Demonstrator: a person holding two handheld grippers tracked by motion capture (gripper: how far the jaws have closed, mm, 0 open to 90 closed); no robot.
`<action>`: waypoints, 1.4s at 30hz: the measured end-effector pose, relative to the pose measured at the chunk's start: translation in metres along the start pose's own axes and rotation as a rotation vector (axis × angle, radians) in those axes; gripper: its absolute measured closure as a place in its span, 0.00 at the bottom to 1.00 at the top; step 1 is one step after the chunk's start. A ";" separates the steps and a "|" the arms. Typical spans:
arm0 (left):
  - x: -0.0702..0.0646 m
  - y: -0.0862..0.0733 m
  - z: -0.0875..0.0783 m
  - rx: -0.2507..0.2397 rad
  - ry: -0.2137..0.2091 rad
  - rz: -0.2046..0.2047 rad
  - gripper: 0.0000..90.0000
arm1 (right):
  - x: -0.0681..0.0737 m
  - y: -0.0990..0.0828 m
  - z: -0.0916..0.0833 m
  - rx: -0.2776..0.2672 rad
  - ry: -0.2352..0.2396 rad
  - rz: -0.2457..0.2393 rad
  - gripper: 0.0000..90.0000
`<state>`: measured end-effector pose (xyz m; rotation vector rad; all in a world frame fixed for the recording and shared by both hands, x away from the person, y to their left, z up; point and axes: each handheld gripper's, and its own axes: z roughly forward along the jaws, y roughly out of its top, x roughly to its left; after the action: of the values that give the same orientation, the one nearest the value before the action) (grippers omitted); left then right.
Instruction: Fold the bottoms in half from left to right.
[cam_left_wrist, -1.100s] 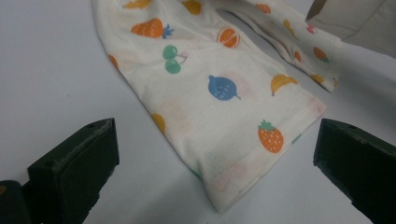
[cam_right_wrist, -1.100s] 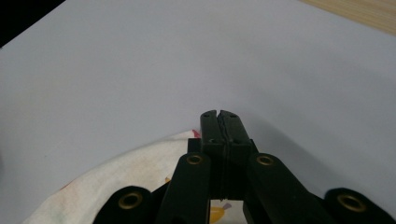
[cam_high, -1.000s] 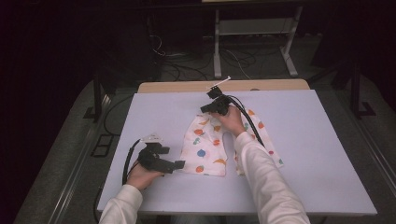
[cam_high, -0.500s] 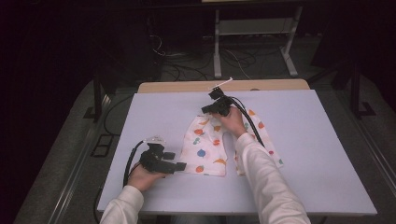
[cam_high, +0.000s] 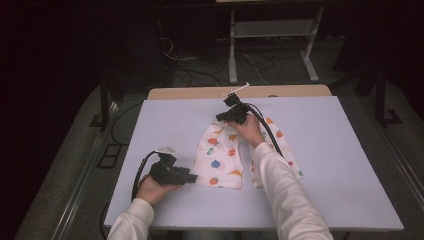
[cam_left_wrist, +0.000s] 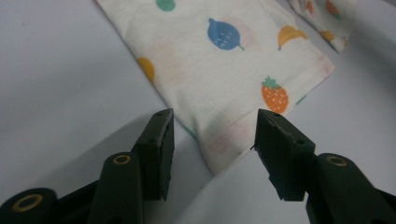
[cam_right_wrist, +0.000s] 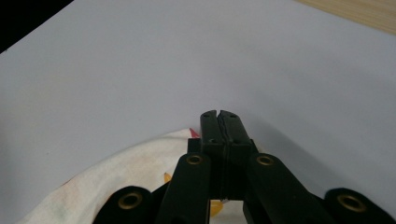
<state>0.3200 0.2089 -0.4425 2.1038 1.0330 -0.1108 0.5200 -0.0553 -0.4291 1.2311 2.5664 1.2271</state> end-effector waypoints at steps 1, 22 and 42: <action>0.001 -0.001 0.000 -0.005 -0.007 -0.010 0.58 | 0.000 0.000 0.000 0.000 0.001 -0.001 0.99; 0.004 0.001 0.005 0.010 -0.013 0.011 0.99 | -0.001 0.000 -0.003 -0.015 0.006 -0.002 0.99; -0.011 0.021 -0.011 -0.035 -0.063 0.071 0.99 | -0.003 0.004 -0.016 -0.045 0.000 0.000 0.99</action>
<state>0.3252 0.2017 -0.4181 2.0895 0.9161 -0.1220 0.5190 -0.0666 -0.4161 1.2232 2.5238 1.2771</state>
